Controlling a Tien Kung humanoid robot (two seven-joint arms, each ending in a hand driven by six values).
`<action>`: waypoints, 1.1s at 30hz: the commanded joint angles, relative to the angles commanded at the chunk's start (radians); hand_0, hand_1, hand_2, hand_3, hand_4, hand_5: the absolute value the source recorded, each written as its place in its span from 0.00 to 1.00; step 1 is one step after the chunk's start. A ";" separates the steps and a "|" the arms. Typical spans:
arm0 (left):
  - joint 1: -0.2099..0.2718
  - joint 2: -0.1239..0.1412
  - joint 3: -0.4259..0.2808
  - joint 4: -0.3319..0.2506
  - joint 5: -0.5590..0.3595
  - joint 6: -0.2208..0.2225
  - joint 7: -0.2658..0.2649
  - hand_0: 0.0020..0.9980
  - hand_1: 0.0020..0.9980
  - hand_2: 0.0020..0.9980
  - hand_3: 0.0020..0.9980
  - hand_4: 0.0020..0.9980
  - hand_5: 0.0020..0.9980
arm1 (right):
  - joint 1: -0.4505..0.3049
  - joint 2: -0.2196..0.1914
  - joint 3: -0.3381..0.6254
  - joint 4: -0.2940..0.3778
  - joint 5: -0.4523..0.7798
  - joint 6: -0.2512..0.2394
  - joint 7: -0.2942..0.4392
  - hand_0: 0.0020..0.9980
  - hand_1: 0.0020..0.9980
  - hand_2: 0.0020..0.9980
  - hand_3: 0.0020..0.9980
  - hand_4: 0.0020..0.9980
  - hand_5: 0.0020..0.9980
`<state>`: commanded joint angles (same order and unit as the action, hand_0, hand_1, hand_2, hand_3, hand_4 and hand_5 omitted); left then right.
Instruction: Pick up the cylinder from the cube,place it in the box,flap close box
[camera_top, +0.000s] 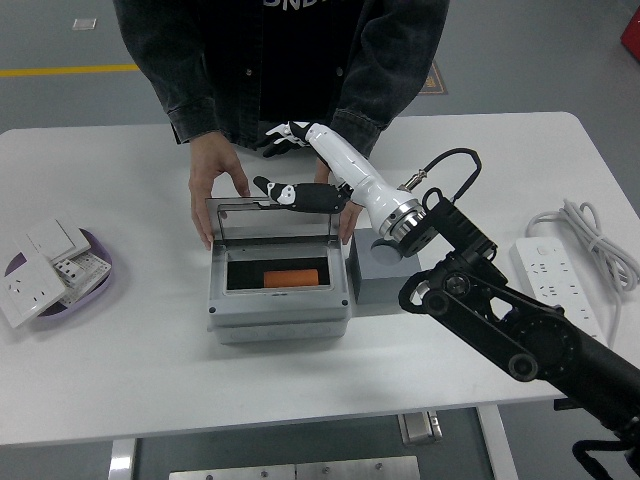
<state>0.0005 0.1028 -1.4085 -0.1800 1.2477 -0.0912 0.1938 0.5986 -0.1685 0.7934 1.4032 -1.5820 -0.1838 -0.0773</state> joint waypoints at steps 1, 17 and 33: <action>0.000 0.000 0.000 0.000 0.001 0.000 0.000 0.64 0.67 0.59 0.65 0.71 0.31 | 0.017 -0.003 -0.010 -0.021 0.000 0.003 -0.008 0.71 0.64 0.65 0.68 0.73 0.30; -0.001 0.004 -0.001 0.000 0.005 -0.001 -0.001 0.64 0.67 0.59 0.65 0.71 0.31 | 0.084 -0.058 -0.176 0.027 -0.250 0.054 -0.168 0.60 0.60 0.64 0.69 0.69 0.33; -0.002 0.006 0.031 0.000 -0.021 -0.003 -0.016 0.64 0.67 0.59 0.65 0.71 0.31 | 0.043 -0.107 -0.227 0.113 -0.265 0.028 -0.159 0.58 0.58 0.64 0.69 0.68 0.34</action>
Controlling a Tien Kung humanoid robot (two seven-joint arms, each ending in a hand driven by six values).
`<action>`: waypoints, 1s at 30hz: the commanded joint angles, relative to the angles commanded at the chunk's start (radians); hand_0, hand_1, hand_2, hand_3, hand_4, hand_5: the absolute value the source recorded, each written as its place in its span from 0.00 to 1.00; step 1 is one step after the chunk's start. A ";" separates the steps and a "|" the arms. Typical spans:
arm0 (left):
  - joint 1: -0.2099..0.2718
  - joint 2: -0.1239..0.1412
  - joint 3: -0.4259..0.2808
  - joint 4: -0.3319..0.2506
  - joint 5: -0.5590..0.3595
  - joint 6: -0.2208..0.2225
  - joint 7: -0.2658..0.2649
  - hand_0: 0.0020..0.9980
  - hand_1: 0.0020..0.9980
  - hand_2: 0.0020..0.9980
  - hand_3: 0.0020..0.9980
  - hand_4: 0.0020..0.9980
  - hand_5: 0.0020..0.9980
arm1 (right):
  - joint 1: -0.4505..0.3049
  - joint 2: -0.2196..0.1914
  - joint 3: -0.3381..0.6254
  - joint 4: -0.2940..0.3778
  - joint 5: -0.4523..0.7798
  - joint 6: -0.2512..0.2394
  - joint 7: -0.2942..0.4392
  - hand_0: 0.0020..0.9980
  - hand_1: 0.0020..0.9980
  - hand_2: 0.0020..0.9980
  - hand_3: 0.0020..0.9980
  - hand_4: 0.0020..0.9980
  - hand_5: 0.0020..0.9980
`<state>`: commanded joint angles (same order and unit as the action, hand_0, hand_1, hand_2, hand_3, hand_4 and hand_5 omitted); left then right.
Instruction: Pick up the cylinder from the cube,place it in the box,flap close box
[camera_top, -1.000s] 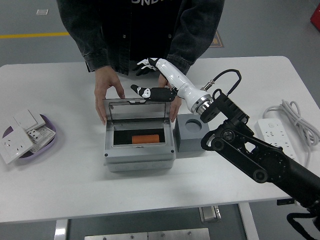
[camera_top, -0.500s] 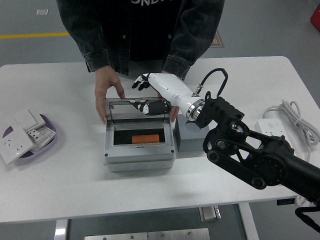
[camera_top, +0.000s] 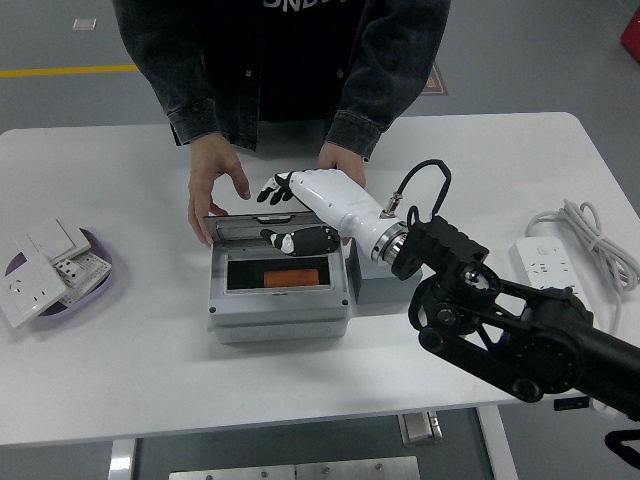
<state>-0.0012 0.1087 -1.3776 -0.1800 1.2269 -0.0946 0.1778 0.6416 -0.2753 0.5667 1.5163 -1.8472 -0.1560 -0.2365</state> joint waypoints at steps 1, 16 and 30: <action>0.000 0.001 0.003 0.000 -0.003 0.000 -0.001 0.64 0.67 0.59 0.65 0.71 0.31 | -0.003 -0.008 -0.004 0.010 0.005 -0.003 0.001 0.57 0.58 0.63 0.69 0.67 0.35; 0.004 0.009 0.020 0.000 -0.025 0.001 -0.010 0.64 0.67 0.60 0.65 0.71 0.31 | -0.062 -0.107 -0.087 0.060 0.278 -0.090 0.106 0.54 0.57 0.63 0.69 0.66 0.36; 0.004 0.009 0.026 0.000 -0.030 0.001 -0.014 0.63 0.67 0.59 0.64 0.71 0.31 | -0.110 -0.117 -0.037 0.053 0.431 -0.086 0.183 0.54 0.56 0.63 0.69 0.58 0.35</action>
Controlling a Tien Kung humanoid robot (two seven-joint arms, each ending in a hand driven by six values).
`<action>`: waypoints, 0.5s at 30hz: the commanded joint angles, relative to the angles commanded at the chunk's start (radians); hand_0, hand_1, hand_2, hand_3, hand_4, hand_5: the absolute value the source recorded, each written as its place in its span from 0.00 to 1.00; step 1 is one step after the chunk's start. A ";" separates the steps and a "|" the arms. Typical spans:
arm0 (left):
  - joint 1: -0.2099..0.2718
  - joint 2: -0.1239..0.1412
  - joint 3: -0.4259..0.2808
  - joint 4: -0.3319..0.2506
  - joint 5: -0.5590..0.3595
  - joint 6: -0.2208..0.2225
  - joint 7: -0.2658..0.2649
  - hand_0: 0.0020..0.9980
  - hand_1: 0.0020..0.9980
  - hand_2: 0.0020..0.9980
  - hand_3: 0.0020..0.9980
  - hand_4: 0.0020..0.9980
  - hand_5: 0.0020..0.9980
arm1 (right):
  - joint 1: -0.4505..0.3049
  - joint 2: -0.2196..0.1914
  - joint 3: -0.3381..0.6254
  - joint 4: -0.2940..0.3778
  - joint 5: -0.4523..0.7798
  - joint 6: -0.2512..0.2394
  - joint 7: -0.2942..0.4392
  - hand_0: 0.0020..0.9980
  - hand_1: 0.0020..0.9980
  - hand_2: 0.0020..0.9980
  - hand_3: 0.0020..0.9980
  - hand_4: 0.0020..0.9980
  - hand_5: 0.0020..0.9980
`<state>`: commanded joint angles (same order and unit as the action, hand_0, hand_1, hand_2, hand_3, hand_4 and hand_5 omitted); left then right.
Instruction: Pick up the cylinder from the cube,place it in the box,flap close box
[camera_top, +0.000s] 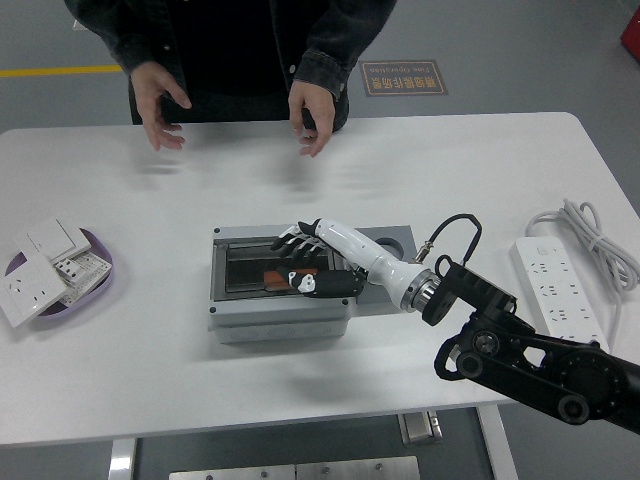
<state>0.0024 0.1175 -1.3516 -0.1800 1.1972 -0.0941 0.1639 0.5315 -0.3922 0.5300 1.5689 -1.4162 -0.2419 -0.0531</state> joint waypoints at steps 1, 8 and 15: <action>0.000 0.000 0.001 0.000 -0.001 0.000 -0.001 0.64 0.67 0.59 0.65 0.71 0.31 | -0.007 -0.002 0.018 0.005 -0.007 0.001 -0.001 0.54 0.56 0.64 0.69 0.56 0.35; 0.003 0.000 0.007 0.000 -0.009 0.000 -0.005 0.64 0.67 0.59 0.64 0.71 0.31 | -0.096 0.005 0.199 0.049 -0.073 -0.013 0.019 0.54 0.57 0.64 0.69 0.56 0.35; 0.013 -0.005 0.014 0.000 -0.021 0.001 -0.007 0.64 0.67 0.59 0.64 0.71 0.31 | -0.226 0.100 0.424 0.020 -0.063 -0.032 0.094 0.55 0.58 0.64 0.69 0.55 0.34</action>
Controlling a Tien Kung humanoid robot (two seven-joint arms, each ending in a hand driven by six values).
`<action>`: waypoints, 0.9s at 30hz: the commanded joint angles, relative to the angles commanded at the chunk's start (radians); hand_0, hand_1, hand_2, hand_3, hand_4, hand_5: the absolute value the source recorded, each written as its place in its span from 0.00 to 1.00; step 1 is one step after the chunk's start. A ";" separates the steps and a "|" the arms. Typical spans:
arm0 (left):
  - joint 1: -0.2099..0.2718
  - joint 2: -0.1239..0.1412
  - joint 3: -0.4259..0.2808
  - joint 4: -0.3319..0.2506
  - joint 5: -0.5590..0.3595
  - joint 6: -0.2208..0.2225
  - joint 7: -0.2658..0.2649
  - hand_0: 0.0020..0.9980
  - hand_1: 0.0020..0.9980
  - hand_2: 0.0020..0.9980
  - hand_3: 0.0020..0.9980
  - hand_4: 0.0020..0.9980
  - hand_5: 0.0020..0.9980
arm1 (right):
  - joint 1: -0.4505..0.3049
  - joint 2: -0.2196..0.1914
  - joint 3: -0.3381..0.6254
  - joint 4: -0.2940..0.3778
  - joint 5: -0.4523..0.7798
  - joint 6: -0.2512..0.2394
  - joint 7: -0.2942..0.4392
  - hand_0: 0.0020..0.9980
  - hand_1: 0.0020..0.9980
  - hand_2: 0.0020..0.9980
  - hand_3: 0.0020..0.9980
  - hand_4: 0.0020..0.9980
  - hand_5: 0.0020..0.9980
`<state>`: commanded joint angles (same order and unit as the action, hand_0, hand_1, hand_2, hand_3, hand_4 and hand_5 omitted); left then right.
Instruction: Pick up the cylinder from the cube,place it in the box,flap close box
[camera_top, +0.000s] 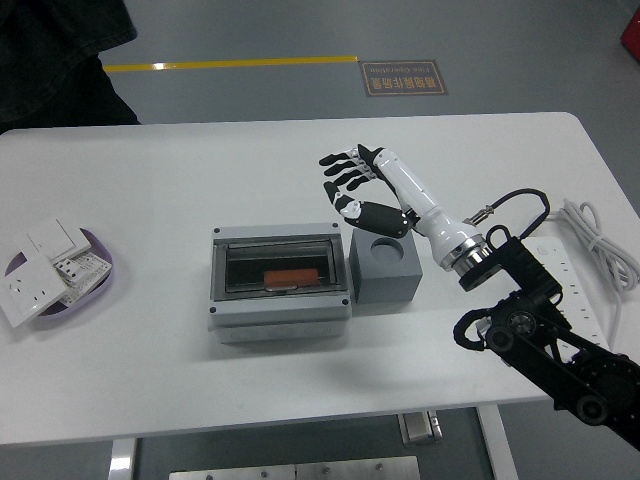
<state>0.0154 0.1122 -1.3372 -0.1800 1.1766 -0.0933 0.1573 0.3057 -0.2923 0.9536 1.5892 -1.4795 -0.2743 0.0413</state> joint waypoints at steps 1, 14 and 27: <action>0.002 -0.001 0.000 0.000 -0.002 0.000 0.000 0.64 0.67 0.59 0.64 0.71 0.31 | -0.021 0.020 0.037 -0.019 0.025 0.004 0.024 0.55 0.58 0.64 0.69 0.55 0.34; 0.024 -0.006 0.002 0.000 -0.018 0.003 0.003 0.64 0.67 0.59 0.64 0.71 0.30 | -0.169 0.104 0.371 -0.228 0.341 0.129 0.294 0.54 0.58 0.63 0.69 0.54 0.31; 0.058 -0.001 -0.008 0.000 -0.009 0.004 0.006 0.64 0.67 0.59 0.64 0.71 0.30 | -0.190 0.130 0.386 -0.285 0.383 0.112 0.322 0.67 0.64 0.67 0.68 0.80 0.19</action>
<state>0.0731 0.1109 -1.3450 -0.1800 1.1676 -0.0894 0.1628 0.1153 -0.1627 1.3396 1.3045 -1.0961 -0.1620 0.3634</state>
